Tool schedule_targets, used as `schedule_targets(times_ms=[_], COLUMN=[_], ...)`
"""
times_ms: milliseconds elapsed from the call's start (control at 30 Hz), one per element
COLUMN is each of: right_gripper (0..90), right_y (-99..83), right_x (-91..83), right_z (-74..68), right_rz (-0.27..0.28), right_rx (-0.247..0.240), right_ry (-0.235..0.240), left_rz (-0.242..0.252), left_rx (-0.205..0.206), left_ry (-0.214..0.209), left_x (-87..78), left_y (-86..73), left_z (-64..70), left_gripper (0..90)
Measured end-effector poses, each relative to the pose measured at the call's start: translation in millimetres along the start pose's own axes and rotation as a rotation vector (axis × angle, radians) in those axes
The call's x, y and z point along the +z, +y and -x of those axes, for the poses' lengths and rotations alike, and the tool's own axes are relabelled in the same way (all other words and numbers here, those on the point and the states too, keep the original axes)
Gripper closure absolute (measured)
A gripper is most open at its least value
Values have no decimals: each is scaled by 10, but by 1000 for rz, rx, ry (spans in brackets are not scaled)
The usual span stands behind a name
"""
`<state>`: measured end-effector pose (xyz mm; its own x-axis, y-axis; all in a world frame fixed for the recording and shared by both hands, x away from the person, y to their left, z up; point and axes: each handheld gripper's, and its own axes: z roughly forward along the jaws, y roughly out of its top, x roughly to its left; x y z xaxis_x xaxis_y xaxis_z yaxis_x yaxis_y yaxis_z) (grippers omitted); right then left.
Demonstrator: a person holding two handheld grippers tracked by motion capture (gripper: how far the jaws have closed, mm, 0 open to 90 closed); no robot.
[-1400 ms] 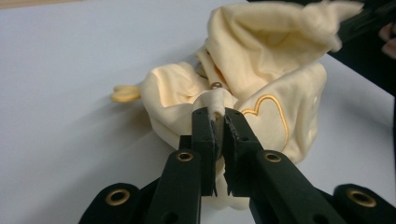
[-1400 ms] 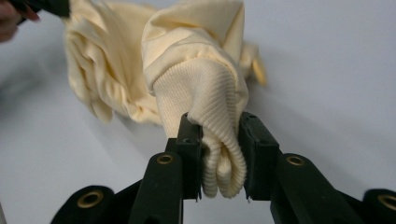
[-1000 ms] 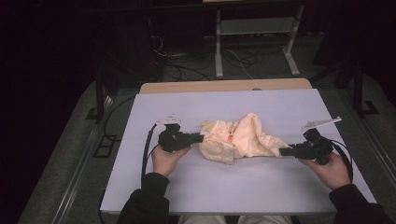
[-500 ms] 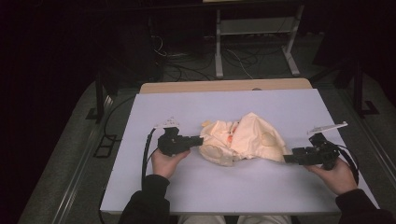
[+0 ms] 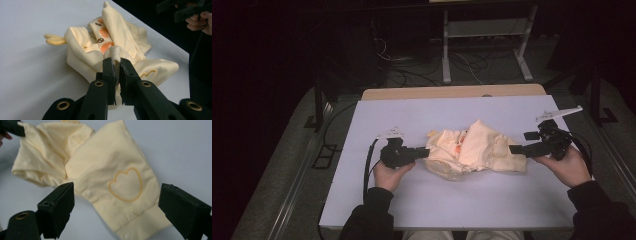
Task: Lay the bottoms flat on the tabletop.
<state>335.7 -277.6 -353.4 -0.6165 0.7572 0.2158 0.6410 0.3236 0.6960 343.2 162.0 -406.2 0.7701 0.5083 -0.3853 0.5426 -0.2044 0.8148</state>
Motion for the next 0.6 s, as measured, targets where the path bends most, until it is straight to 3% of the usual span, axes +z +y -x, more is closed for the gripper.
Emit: schedule_targets(times_ms=[300,600], right_gripper=[115,115], right_y=[356,556], right_x=[202,471], right_z=[-94,-89], right_rz=[-2,-23], right_rx=[-46,-39], right_ry=[5,10], left_rz=[0,2], left_rx=[5,3], left_ry=[-1,1], left_x=[-4,-4], left_y=[0,-11], left_z=[6,12], left_gripper=[824,824])
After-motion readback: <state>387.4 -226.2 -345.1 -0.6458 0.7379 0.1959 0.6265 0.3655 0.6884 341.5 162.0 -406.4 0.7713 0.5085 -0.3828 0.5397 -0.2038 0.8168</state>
